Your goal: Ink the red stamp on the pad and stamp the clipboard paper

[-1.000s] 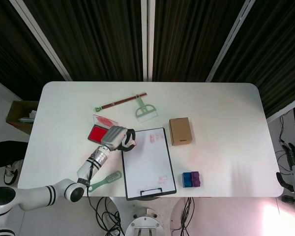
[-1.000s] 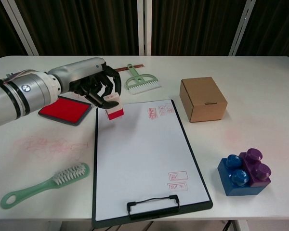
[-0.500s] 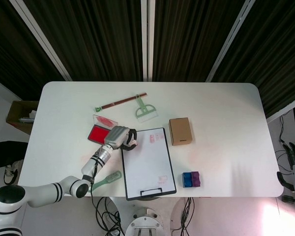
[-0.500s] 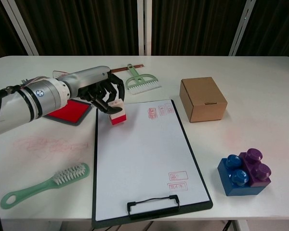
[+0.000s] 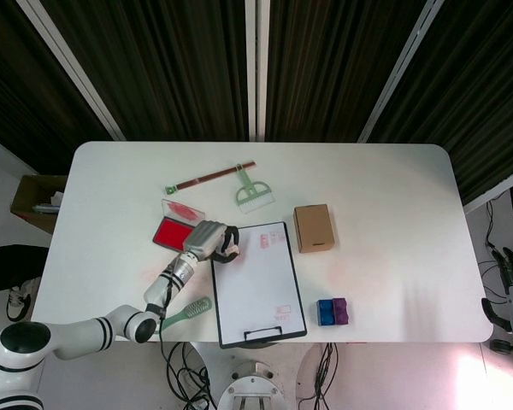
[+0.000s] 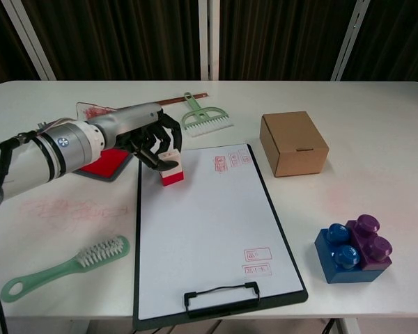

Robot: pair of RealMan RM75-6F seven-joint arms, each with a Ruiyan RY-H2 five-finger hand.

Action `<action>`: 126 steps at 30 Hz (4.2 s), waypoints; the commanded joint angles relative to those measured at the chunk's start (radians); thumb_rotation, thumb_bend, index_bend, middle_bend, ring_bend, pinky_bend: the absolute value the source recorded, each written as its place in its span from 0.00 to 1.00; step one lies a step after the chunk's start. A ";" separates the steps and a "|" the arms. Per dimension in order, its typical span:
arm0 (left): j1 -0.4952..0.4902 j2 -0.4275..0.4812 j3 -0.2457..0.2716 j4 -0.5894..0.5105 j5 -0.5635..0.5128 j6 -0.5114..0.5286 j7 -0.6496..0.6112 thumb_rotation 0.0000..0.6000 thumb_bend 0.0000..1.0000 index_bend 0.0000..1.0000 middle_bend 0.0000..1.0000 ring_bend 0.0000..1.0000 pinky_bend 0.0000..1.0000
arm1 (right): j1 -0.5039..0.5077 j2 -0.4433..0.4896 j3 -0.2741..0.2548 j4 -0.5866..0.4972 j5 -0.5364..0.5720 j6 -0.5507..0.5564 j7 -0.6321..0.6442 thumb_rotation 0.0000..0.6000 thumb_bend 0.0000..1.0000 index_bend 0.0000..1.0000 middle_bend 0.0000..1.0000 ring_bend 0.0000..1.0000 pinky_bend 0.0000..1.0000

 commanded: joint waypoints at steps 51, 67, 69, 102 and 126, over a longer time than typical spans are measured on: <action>0.176 0.323 0.060 -0.372 0.120 0.206 -0.075 1.00 0.44 0.66 0.71 0.88 0.94 | 0.004 0.003 -0.002 -0.012 -0.019 0.006 -0.007 1.00 0.29 0.00 0.00 0.00 0.00; 0.361 0.244 0.223 -0.126 0.305 0.405 -0.285 1.00 0.43 0.66 0.70 0.88 0.94 | 0.017 -0.010 -0.009 -0.022 -0.021 -0.016 -0.038 1.00 0.29 0.00 0.00 0.00 0.00; 0.365 0.233 0.226 -0.110 0.314 0.408 -0.293 1.00 0.43 0.66 0.70 0.88 0.94 | 0.017 -0.010 -0.009 -0.024 -0.019 -0.017 -0.042 1.00 0.29 0.00 0.00 0.00 0.00; 0.392 0.131 0.233 0.085 0.359 0.407 -0.325 1.00 0.41 0.57 0.63 0.88 0.93 | 0.013 -0.012 -0.012 -0.023 -0.011 -0.013 -0.044 1.00 0.29 0.00 0.00 0.00 0.00; 0.403 0.134 0.252 0.123 0.417 0.460 -0.324 1.00 0.23 0.41 0.50 0.83 0.91 | 0.013 -0.003 -0.010 -0.040 -0.009 -0.010 -0.056 1.00 0.29 0.00 0.00 0.00 0.00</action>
